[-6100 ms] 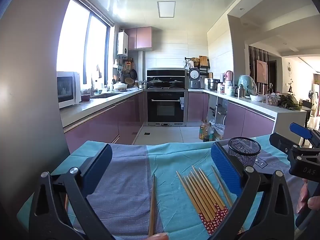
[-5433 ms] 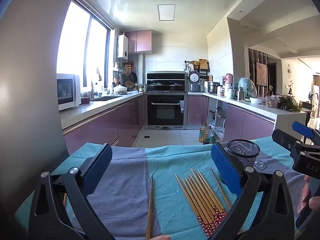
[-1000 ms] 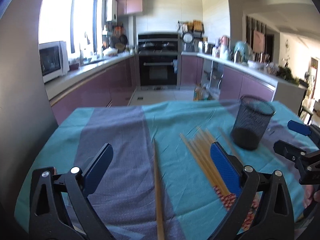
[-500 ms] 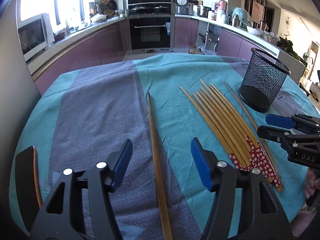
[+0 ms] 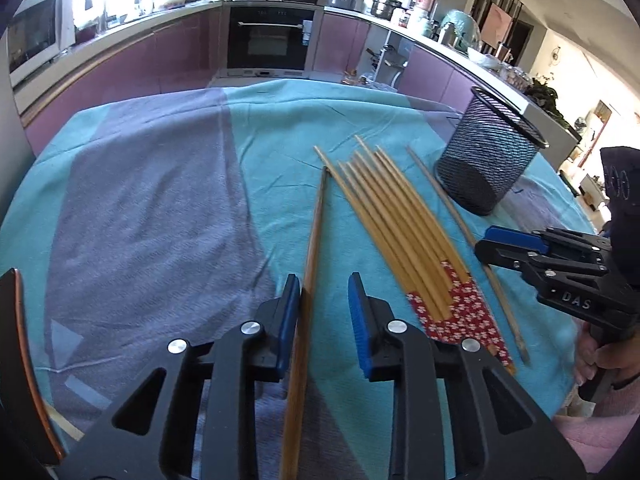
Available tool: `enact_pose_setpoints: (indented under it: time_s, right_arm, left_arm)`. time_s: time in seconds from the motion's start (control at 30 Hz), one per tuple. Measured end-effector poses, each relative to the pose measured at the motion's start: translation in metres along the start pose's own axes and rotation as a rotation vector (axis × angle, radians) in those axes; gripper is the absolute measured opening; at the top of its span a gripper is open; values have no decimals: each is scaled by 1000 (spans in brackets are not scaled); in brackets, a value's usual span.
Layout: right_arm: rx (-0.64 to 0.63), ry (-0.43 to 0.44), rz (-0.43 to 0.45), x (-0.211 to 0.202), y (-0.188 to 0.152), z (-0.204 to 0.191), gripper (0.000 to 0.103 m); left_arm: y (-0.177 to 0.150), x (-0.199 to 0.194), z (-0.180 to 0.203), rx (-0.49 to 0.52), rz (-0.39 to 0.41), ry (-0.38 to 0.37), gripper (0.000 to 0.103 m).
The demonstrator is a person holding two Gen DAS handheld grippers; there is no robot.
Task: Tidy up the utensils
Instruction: 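Lower the left tool and close it on a single loose wooden chopstick, then lift the chopstick with the left tool and lower it into the black mesh cup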
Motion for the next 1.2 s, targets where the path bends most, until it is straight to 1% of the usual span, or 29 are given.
enact_pose_setpoints:
  time_s: [0.03,0.07,0.13,0.3,0.37,0.43,0.5,0.53,0.57,0.6,0.63,0.67,0.77,0.93,1.1,1.2]
  right_arm:
    - [-3,-1,1,0,1,-2,25]
    - [-9,-6,1,1,1,-3,25]
    - [-28,-12,-6,6,4,-8,25]
    - [-43,-49,-8,17,9,-12,25]
    - [-41,-54,-5,20,13,-13,26]
    - [-43,-59,0,23,15,-13,26]
    - [-35,-60,4,25,18,-14,25]
    - [-29,-56,6,26,19,-13,21]
    - [-19,-55,10,27,20,-12,19]
    - [-7,-51,12,26,20,-10,14]
    - [10,-37,11,26,20,-9,10]
    - [25,-21,10,26,20,-8,9]
    - [50,4,14,23,19,-6,6]
    - [55,51,37,11,20,-9,6]
    - [30,115,67,-8,22,-19,6]
    - [19,143,106,-24,26,-20,6]
  left_arm:
    - [1,-1,2,3,3,-5,26]
    - [3,-1,2,10,9,4,28]
    - [6,-3,2,33,13,41,35]
    - [10,3,-2,62,-20,66,35]
    - [9,8,-3,63,-36,65,34]
    - [11,11,-4,72,-35,72,33]
    - [13,13,-3,73,-36,76,28]
    - [14,15,-2,68,-38,70,21]
    - [16,16,-2,59,-40,67,18]
    - [17,17,-2,52,-38,72,17]
    - [17,17,-3,49,-36,77,9]
    - [18,18,-3,42,-34,76,8]
    - [19,17,-3,12,-27,58,8]
    - [21,9,-3,-11,-4,34,7]
    - [25,-8,2,-26,20,-28,7]
    - [33,-24,8,-20,50,-69,7]
Point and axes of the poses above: each gripper's, at about its wrist camera, not at the fingertips, and x roughly the way its jaws point, z to its right, y to its top, the point moved 10 cm from there along x, roughly the way its jaws point, and after that the axes turned 5 degrees about x, right-handed, at the moved point
